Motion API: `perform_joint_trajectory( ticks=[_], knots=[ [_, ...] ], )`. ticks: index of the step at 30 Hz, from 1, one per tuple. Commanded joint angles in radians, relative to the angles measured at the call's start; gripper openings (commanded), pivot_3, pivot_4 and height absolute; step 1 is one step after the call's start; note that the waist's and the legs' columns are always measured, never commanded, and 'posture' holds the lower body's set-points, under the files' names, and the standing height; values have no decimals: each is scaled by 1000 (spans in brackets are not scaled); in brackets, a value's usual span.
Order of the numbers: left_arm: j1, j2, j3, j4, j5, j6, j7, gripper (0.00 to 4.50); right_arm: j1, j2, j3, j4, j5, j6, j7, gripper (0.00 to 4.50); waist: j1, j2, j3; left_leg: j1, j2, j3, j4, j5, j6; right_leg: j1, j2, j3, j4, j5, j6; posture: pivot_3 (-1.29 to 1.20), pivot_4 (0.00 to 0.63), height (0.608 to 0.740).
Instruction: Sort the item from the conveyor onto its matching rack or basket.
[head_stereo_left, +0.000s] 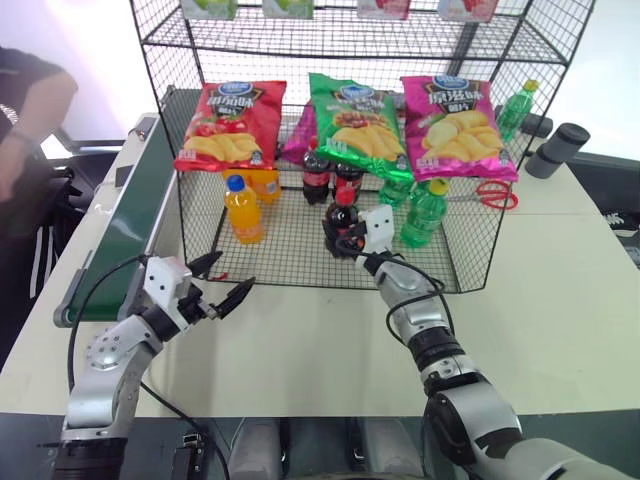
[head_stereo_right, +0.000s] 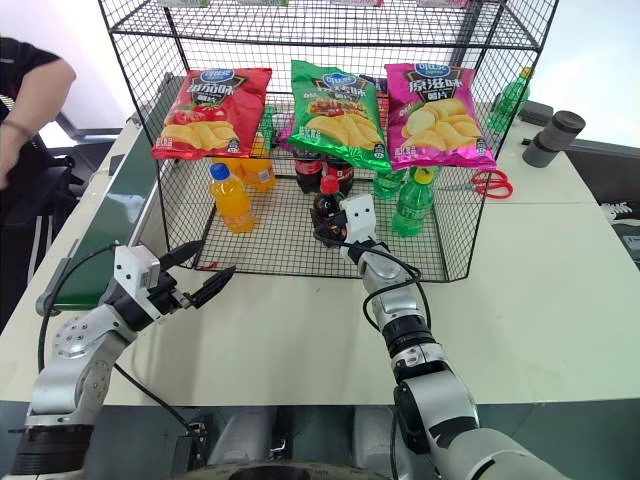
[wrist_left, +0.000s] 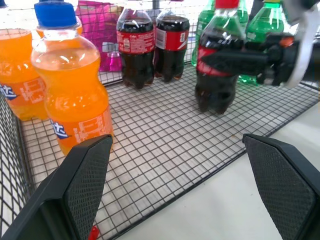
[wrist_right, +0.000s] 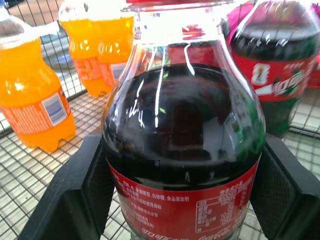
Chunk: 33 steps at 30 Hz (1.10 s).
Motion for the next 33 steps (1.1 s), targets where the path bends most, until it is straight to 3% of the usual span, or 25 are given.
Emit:
perform_joint_trajectory(
  ticks=[1, 5, 6, 7, 13, 20, 26, 33],
  knots=[
    [-2, 6, 5, -37, -5, -14, 2, 4438, -54, 15, -19, 26, -4, -72, 7, 3025, -5, 0, 0, 0, 0, 0, 0, 0, 0, 0, 0, 0, 0, 0, 0, 0, 150, 740],
    [-16, 7, -3, -28, 0, -13, 3, 4438, -55, 20, -30, 40, 9, -78, 37, 3025, -15, 0, 0, 0, 0, 0, 0, 0, 0, 0, -1, 0, 1, 0, 0, 0, 150, 740],
    [-19, 8, -7, -24, 3, -15, 1, 4500, -53, 20, -31, 39, 8, -77, 40, 4063, -18, 0, 0, 0, 0, 0, 0, 0, 0, 0, -1, 0, 1, 0, 0, 0, 150, 740],
    [-23, 8, -10, -22, 5, -15, -1, 4500, -48, 18, -31, 33, 5, -81, 42, 4457, -19, 0, 0, 0, 0, 0, 0, 0, 0, 0, -1, 0, 1, 0, 0, 0, 150, 740],
    [-49, 5, -24, -12, 7, -4, -2, 4500, 24, -27, -13, -78, -34, -100, 47, 4457, -19, 0, 0, 1, 0, 0, 0, 0, 0, 0, -1, 0, 2, 0, 0, 0, 150, 740],
    [-74, 45, -21, -12, 14, 65, 13, 4500, 332, -239, 24, -526, 26, 64, 269, 4457, -16, 0, 0, 1, -1, 0, -1, 0, 0, 2, -2, 0, -1, 0, 0, 0, 150, 740],
    [-100, 112, -12, 22, 51, 121, 39, 4500, 570, -449, -100, -889, 214, 279, 382, 4457, -18, 1, 0, 4, 0, -1, -1, 0, 0, 4, -1, 0, 0, 0, 0, 0, 150, 740],
    [-105, 155, 31, 76, 32, 107, 2, 4500, 724, -624, -388, -952, 357, 422, 414, 4457, 2, 1, 0, 4, 0, -1, -1, 0, 0, 5, -1, 0, -2, 0, 0, 0, 150, 740]
  ],
)
